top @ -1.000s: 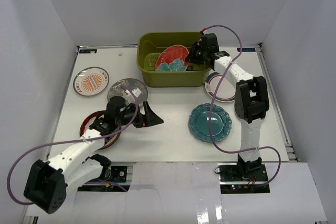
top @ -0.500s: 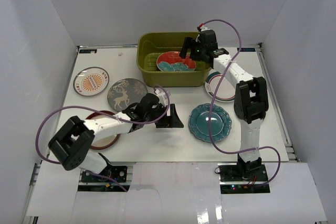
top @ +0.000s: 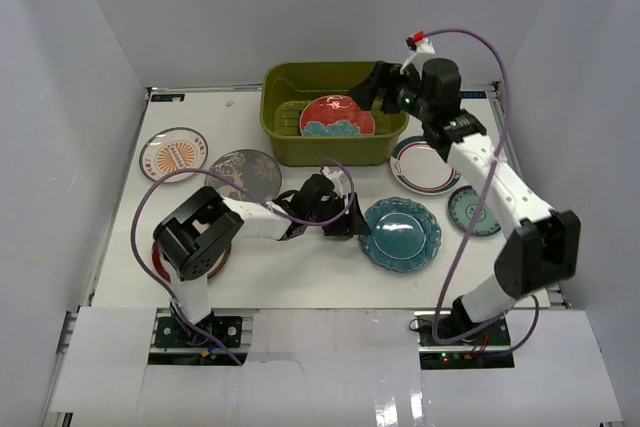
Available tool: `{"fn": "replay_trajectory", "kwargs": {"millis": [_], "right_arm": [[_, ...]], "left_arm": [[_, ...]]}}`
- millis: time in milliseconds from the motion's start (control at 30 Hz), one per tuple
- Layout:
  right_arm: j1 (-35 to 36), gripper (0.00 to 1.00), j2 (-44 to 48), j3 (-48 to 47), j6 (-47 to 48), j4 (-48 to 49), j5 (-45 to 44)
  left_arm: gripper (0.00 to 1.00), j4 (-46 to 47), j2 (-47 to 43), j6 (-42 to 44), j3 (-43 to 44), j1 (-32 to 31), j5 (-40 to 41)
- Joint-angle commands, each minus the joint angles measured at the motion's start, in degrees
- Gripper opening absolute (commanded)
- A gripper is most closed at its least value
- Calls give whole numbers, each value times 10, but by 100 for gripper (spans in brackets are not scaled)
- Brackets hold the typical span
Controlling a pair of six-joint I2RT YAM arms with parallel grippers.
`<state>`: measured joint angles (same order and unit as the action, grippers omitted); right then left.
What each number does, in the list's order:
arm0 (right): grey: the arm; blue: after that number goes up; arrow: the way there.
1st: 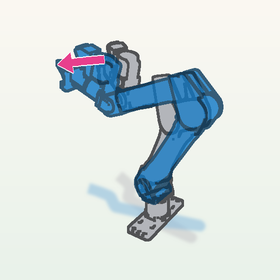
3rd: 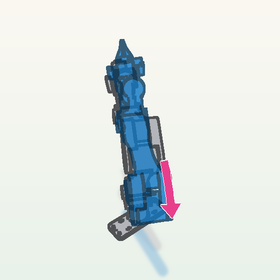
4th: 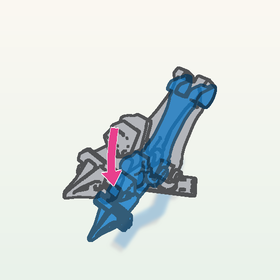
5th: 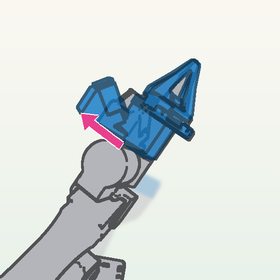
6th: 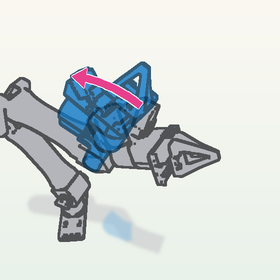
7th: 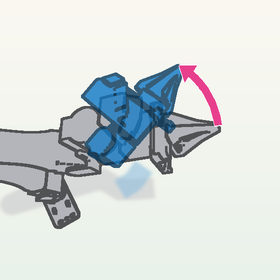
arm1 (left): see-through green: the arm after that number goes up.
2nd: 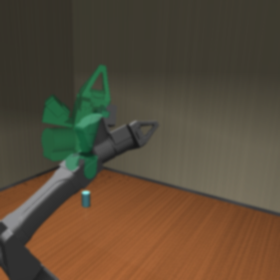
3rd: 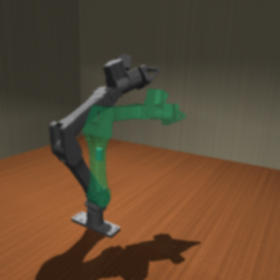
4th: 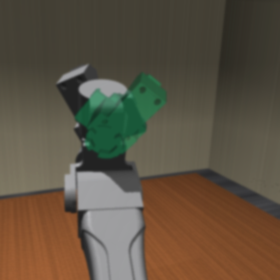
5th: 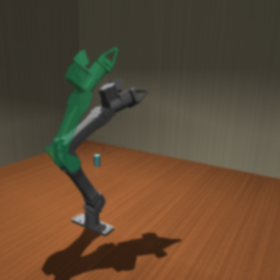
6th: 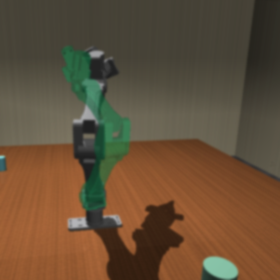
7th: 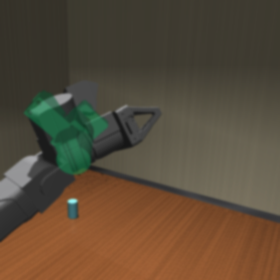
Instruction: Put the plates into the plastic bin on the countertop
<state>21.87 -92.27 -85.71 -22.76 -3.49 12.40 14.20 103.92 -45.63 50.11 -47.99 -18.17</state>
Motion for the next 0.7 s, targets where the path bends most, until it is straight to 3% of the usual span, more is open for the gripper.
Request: {"fn": "replay_trajectory", "kwargs": {"millis": [0,167,267,400,433,533,667], "right_arm": [[0,91,97,135,-46,106,50],[0,79,208,295,-86,173,75],[0,76,276,383,-96,179,76],[0,73,384,476,-100,167,75],[0,73,404,494,-100,161,72],[0,77,477,562,-107,132,61],[-1,97,559,632,-122,77,47]], "left_arm": [[72,34,33,2,20,-3,10],[62,73,77,-10,28,-3,3],[51,94,90,-16,24,-3,2],[15,107,99,-24,9,-2,12],[0,108,95,-24,4,-2,16],[0,118,65,-27,-26,3,23],[0,132,-15,-39,-84,19,13]]}}
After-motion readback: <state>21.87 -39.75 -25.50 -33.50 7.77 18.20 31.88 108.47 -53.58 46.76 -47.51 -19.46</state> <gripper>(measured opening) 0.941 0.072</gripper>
